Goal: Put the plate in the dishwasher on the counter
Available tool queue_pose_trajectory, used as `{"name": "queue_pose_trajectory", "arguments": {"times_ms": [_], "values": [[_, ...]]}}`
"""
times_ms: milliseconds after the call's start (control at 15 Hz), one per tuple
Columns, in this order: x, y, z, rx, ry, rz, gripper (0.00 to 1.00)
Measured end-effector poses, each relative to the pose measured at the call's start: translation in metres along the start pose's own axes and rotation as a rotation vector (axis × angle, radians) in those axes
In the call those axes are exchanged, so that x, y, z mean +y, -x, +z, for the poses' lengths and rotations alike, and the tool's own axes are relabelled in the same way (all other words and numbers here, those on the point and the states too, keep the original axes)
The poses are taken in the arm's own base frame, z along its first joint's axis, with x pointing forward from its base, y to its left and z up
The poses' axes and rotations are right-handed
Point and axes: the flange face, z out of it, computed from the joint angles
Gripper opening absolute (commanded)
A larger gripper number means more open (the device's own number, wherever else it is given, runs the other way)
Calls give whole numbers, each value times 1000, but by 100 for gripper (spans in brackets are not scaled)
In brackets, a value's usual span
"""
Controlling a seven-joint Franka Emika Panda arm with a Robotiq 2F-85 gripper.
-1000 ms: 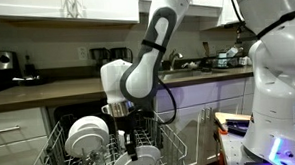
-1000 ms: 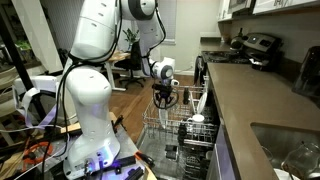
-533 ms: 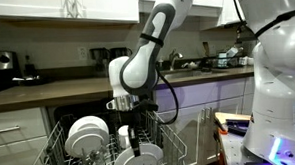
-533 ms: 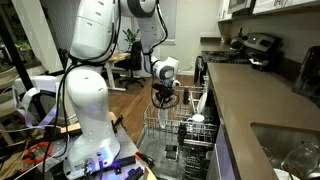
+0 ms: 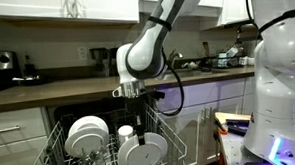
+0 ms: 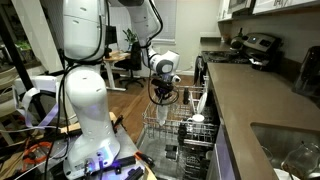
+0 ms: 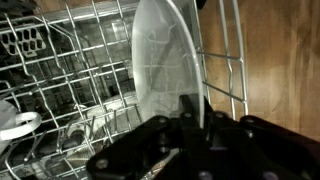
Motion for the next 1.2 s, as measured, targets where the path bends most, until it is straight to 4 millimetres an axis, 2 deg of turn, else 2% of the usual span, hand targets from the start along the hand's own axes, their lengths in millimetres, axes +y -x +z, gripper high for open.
{"name": "queue_pose_trajectory", "arguments": {"times_ms": [333,533,1200], "values": [[-14,6,-38,-35,31,-42,7],[-17,7,-56,-60,122,-66,7],[-36,-8,-95,-64,376,-124,7]]}}
